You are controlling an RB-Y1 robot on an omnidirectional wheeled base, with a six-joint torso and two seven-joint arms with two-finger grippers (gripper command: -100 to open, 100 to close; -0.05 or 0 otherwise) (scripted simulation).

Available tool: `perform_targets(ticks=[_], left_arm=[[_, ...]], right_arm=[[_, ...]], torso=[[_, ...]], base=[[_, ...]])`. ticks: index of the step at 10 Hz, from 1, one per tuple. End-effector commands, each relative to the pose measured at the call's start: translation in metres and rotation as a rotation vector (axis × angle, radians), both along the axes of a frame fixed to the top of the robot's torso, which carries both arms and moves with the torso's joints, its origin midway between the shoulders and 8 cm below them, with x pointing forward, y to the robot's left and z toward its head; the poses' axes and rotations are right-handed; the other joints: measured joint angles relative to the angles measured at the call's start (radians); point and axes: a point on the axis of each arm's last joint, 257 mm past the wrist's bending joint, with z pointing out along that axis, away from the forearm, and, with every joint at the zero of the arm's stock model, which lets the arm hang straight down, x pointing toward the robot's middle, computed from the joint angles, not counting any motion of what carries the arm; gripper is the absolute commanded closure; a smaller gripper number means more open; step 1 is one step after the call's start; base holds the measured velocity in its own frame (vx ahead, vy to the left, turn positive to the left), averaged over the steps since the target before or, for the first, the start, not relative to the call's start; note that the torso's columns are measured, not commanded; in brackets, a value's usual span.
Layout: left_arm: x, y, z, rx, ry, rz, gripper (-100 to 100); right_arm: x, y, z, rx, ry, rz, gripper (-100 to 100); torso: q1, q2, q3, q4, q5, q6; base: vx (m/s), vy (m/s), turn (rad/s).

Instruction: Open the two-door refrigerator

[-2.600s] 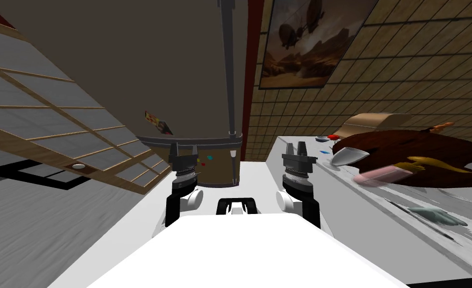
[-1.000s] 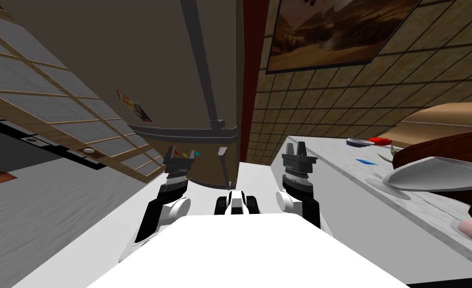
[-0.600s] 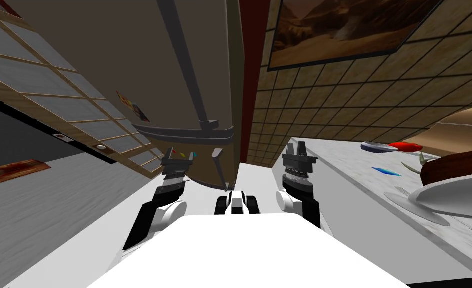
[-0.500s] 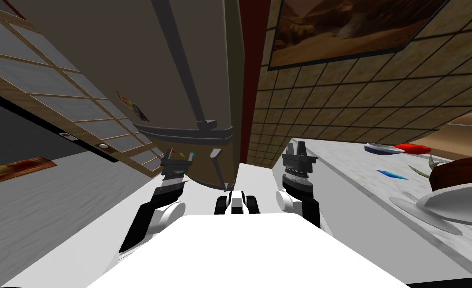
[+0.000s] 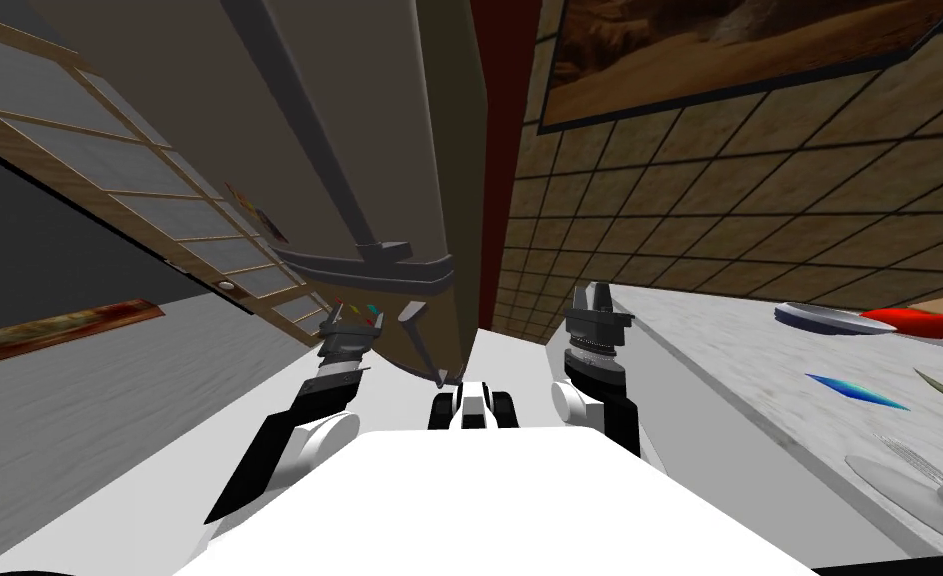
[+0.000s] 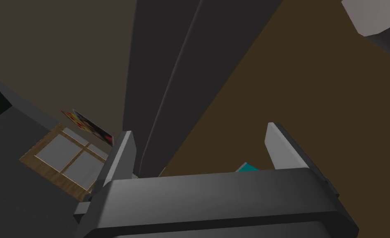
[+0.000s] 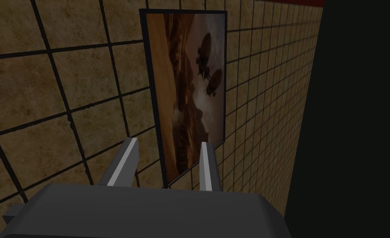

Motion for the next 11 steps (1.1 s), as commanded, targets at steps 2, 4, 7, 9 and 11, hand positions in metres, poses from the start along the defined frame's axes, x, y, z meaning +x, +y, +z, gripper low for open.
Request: perform_targets(ticks=[2, 4, 7, 9, 11], left_arm=[[-0.004, 0.015, -0.024, -0.099, 0.08, -0.003, -100], [-0.007, 0.021, -0.036, -0.151, 0.121, -0.005, -100], [-0.012, 0.027, -0.052, -0.222, 0.173, -0.009, -100], [-0.016, 0.03, -0.061, -0.262, 0.202, -0.013, -100], [-0.019, 0.031, -0.068, -0.295, 0.226, -0.017, -100]], right_arm=[[0.0, 0.0, 0.0, 0.0, 0.0, 0.0, 0], [0.0, 0.0, 0.0, 0.0, 0.0, 0.0, 0], [0.0, 0.0, 0.0, 0.0, 0.0, 0.0, 0], [0.0, 0.0, 0.0, 0.0, 0.0, 0.0, 0], [0.0, 0.0, 0.0, 0.0, 0.0, 0.0, 0]], torso=[[0.001, -0.001, 0.0, 0.0, 0.0, 0.0], [0.002, -0.001, -0.001, 0.0, 0.001, 0.0], [-0.003, 0.002, 0.002, -0.001, 0.001, 0.003], [-0.014, 0.002, 0.003, -0.002, -0.001, 0.006], [-0.023, 0.005, 0.004, -0.001, -0.003, 0.007]], base=[[0.051, -0.178, 0.125], [0.072, -0.157, 0.133], [0.039, -0.132, 0.135], [0.06, -0.126, 0.109], [0.03, -0.118, 0.091]])
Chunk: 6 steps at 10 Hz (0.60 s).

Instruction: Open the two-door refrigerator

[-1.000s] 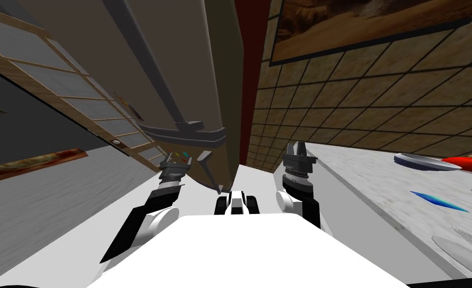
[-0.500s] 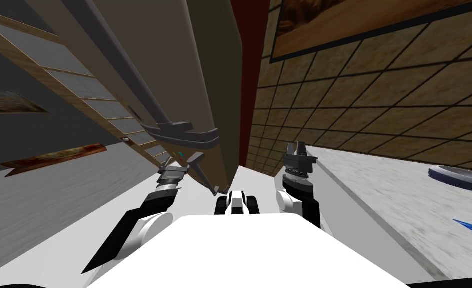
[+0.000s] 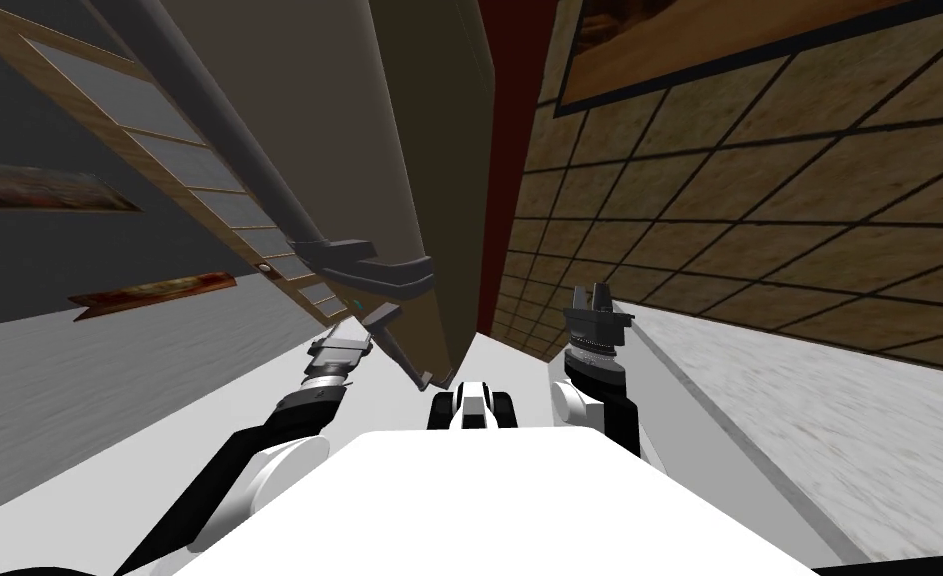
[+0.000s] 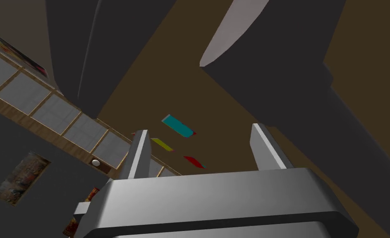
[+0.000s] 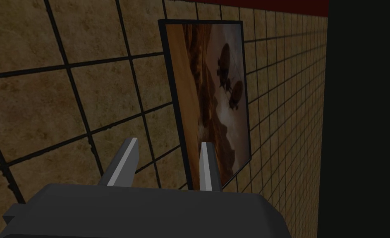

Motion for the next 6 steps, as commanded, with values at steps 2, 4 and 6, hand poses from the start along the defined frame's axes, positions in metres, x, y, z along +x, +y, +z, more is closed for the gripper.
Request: perform_targets(ticks=[2, 4, 6], left_arm=[[-0.001, -0.0059, -0.0147, -0.056, 0.041, -0.023, -100], [-0.0033, -0.0052, -0.0187, -0.079, 0.055, -0.025, -100], [-0.0063, 0.0035, -0.0187, -0.073, 0.054, -0.005, -100]], right_arm=[[0.0, 0.0, 0.0, 0.0, 0.0, 0.0, 0], [0.0, 0.0, 0.0, 0.0, 0.0, 0.0, 0], [0.0, 0.0, 0.0, 0.0, 0.0, 0.0, 0]], torso=[[0.0, 0.006, 0.003, 0.004, -0.001, 0.0], [-0.003, 0.006, 0.003, 0.004, -0.003, -0.001], [-0.007, 0.006, 0.003, 0.004, -0.004, -0.001]], base=[[0.003, -0.051, 0.028], [0.005, -0.064, 0.062], [0.031, -0.045, 0.06]])
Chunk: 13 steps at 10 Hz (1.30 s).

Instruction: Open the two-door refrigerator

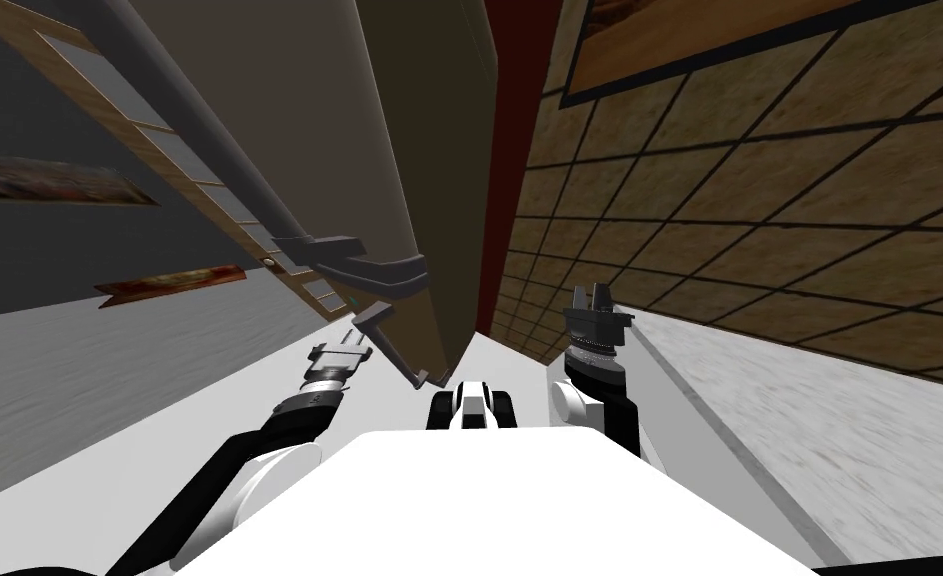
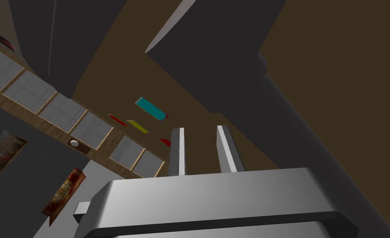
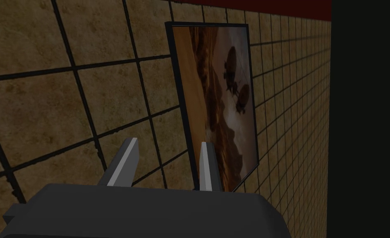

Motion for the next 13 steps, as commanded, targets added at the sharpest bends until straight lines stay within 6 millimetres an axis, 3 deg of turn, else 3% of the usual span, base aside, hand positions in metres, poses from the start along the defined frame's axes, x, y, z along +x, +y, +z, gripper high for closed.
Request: perform_targets(ticks=[1, 2, 3, 6, 13], left_arm=[[0.0, 0.005, -0.007, -0.025, 0.004, 0.012, -100], [-0.002, 0.007, -0.004, -0.008, 0.003, 0.017, -100], [-0.003, 0.01, -0.001, -0.004, -0.006, 0.024, 100], [0.005, -0.003, 0.001, -0.006, -0.009, -0.023, 100], [0.017, -0.025, 0.001, -0.01, -0.009, -0.095, 100]], right_arm=[[0.0, 0.0, 0.0, 0.0, 0.0, 0.0, 0], [0.0, 0.0, 0.0, 0.0, 0.0, 0.0, 0], [0.0, 0.0, 0.0, 0.0, 0.0, 0.0, 0], [0.0, 0.0, 0.0, 0.0, 0.0, 0.0, 0], [0.0, 0.0, 0.0, 0.0, 0.0, 0.0, 0]], torso=[[0.006, 0.0, 0.0, 0.001, 0.001, 0.0], [0.019, -0.008, -0.005, -0.002, 0.005, 0.001], [0.022, -0.014, -0.008, -0.005, 0.009, 0.001], [0.039, -0.007, -0.004, -0.001, 0.011, -0.007], [0.03, -0.012, -0.008, -0.003, 0.007, -0.007]], base=[[0.085, 0.123, 0.058], [0.045, 0.086, 0.046], [-0.003, 0.023, 0.008], [-0.117, 0.21, -0.089], [-0.18, 0.219, -0.07]])
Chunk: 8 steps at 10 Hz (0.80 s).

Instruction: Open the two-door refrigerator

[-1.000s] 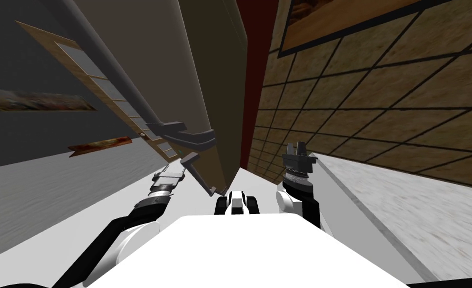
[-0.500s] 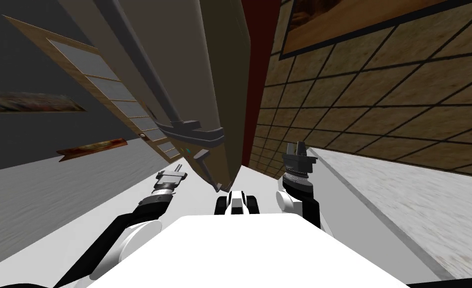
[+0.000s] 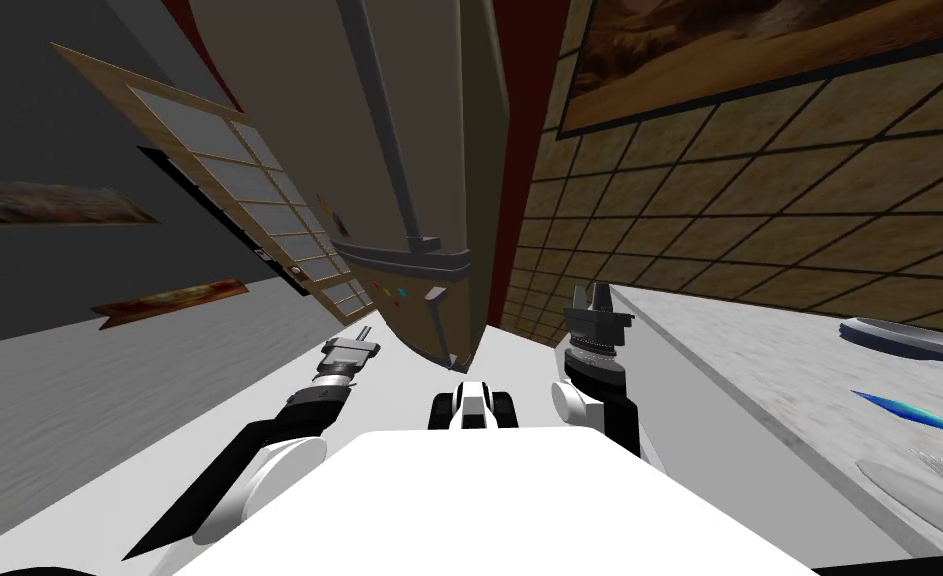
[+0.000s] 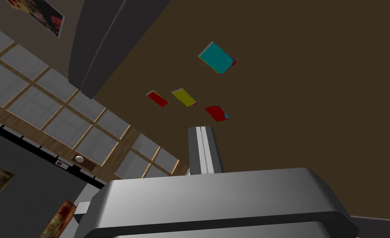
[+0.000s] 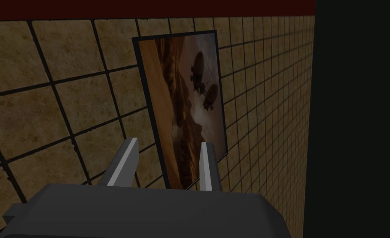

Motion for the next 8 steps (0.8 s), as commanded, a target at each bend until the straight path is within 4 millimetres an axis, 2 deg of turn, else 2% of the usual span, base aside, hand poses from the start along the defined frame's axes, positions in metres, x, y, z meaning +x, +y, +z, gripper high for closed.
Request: perform_targets(ticks=[1, 4, 6, 7, 8], left_arm=[[0.006, -0.011, 0.0, -0.002, 0.0, -0.036, 100], [0.009, -0.018, 0.0, -0.003, 0.001, -0.06, 100], [0.014, -0.032, 0.0, -0.004, 0.004, -0.107, 100], [0.014, -0.032, 0.0, -0.004, 0.004, -0.107, 100], [0.017, -0.04, 0.0, -0.005, 0.005, -0.13, 100]], right_arm=[[0.0, 0.0, 0.0, 0.0, 0.0, 0.0, 0], [0.0, 0.0, 0.0, 0.0, 0.0, 0.0, 0], [0.0, 0.0, 0.0, 0.0, 0.0, 0.0, 0], [0.0, 0.0, 0.0, 0.0, 0.0, 0.0, 0], [0.0, 0.0, 0.0, 0.0, 0.0, 0.0, 0]], torso=[[-0.001, 0.0, 0.0, 0.0, 0.0, 0.0], [0.004, 0.002, 0.001, 0.001, 0.001, 0.0], [0.0, 0.002, 0.001, 0.001, 0.0, 0.0], [0.007, 0.002, 0.001, 0.001, 0.002, 0.0], [0.002, 0.001, 0.001, 0.001, 0.001, -0.001]], base=[[-0.184, 0.221, -0.09], [-0.18, 0.236, -0.075], [-0.206, 0.276, -0.117], [-0.202, 0.272, -0.063], [-0.217, 0.219, -0.078]])
